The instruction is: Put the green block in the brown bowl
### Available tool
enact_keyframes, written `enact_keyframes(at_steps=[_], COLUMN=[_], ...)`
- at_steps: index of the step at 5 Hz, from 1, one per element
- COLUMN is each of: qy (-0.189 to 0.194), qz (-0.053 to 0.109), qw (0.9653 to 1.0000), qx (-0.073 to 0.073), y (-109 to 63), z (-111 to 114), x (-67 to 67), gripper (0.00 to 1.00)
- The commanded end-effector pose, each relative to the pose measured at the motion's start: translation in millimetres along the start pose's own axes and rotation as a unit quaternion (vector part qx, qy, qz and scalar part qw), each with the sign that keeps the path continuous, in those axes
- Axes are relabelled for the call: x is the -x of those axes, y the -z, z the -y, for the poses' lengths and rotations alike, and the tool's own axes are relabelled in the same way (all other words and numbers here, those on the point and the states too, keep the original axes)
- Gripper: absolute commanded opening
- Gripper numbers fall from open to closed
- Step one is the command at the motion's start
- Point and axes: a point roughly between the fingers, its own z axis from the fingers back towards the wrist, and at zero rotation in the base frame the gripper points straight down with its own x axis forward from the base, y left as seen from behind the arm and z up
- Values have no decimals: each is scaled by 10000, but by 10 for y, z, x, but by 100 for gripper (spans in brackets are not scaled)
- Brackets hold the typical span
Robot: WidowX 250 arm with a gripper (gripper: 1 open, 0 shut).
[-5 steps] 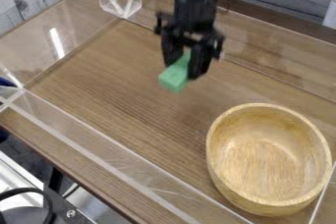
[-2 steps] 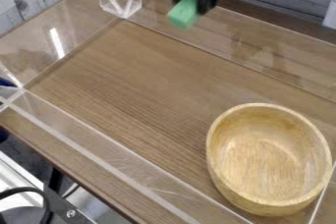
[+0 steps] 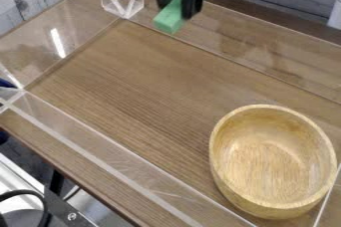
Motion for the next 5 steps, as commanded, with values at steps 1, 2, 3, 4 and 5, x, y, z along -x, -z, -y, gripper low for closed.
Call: enact_keyframes(at_steps=[1, 2, 3, 4, 5], qy=[80, 320, 622, 849, 1002], qz=[445, 445, 420, 398, 351], qw=[9989, 9985, 9971, 9955, 9942], qx=[-86, -2, 89, 151, 182], y=[-171, -137, -93, -33, 100], z=[-5, 209, 435, 594, 743], x=[-338, -446, -492, -515, -506], gripper=[0, 0, 0, 0, 0])
